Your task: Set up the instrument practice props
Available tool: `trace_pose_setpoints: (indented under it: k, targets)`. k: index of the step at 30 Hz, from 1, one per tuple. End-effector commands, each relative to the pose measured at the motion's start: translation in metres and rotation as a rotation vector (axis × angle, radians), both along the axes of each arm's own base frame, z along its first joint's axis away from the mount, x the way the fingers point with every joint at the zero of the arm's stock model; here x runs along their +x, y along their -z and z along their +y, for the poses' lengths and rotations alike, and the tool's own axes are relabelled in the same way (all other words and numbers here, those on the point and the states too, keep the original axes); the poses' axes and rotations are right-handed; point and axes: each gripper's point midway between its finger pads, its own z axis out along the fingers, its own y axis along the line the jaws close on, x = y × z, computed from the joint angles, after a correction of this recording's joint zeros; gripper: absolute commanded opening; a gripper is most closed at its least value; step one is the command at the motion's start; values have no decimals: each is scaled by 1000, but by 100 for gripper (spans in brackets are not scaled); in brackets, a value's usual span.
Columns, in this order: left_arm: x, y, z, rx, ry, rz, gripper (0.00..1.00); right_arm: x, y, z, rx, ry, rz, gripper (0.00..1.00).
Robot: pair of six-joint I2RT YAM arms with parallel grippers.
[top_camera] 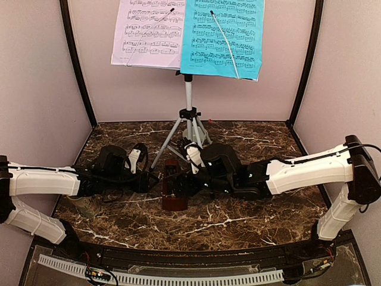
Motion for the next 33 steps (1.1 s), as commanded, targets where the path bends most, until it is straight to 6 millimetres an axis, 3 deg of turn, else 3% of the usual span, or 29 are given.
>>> trace_pose_setpoints:
  k: [1, 5, 7, 13, 33]
  targets:
    - [-2, -7, 3, 7, 0, -27, 57, 2, -8, 9, -4, 60, -40, 98]
    - [-2, -7, 5, 9, -5, -31, 57, 9, -10, 9, -16, 109, -52, 94]
    - [-2, -9, 6, 7, -6, -35, 57, 17, -22, 8, -9, 157, -74, 91]
    - [-2, -11, 8, 13, -8, -52, 57, 26, -22, -6, -63, 235, -99, 85]
    - [0, -25, 14, 27, -26, -89, 57, 31, -7, -44, -183, 333, -116, 57]
